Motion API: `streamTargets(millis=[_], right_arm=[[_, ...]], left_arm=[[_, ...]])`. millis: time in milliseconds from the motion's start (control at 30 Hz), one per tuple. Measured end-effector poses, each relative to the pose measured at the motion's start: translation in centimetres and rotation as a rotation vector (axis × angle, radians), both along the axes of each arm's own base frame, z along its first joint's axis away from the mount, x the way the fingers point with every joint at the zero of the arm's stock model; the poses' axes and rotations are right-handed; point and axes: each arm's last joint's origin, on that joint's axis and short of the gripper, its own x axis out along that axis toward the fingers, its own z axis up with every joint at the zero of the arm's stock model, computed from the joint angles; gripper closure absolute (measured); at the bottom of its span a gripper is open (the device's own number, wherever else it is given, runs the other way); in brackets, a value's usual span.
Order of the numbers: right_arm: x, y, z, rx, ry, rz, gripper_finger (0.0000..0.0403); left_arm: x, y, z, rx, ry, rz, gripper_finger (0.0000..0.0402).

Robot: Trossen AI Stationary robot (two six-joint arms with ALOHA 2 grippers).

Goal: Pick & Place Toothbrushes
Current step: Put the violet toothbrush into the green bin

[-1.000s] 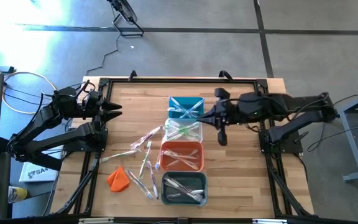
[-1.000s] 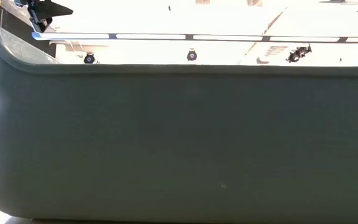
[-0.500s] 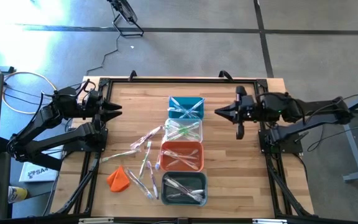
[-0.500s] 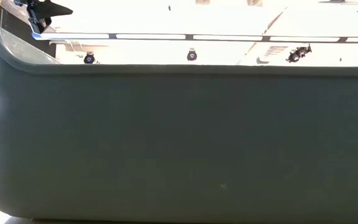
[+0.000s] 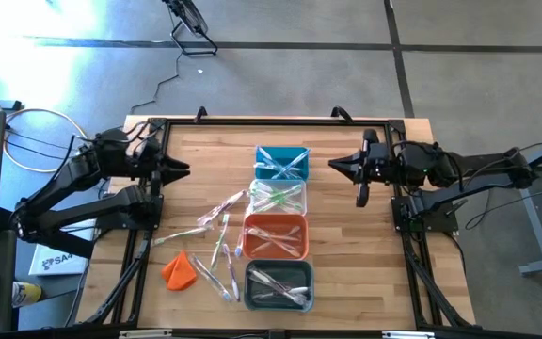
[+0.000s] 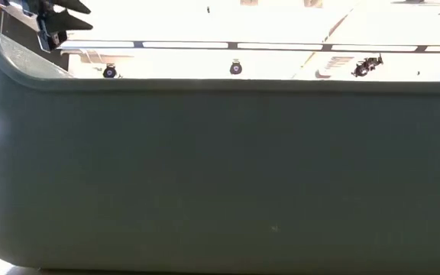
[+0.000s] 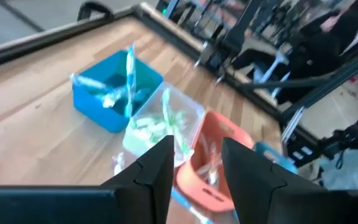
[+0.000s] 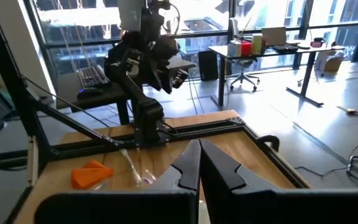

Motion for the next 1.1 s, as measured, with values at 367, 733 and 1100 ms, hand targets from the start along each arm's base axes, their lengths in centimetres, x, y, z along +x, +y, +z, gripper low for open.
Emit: streamTargets(millis=[367,733,1100], right_arm=[[0.2,0.0,-0.1,0.106,-0.014,-0.008,0.0401],[0.2,-0.1,-0.1,0.101,-0.017,-0.057,0.0401],[0.2,-0.1,-0.1,0.101,-0.017,-0.060,0.0401]], left_arm=[[2.1,0.6,-0.8,-0.078,0.095,-0.130,0.0282],[3.3,-1.7,-0.2,-0.086,0.069,-0.214,0.0282],[5.9,-2.8,-1.3,-0.027,0.193,-0.085,0.0282]])
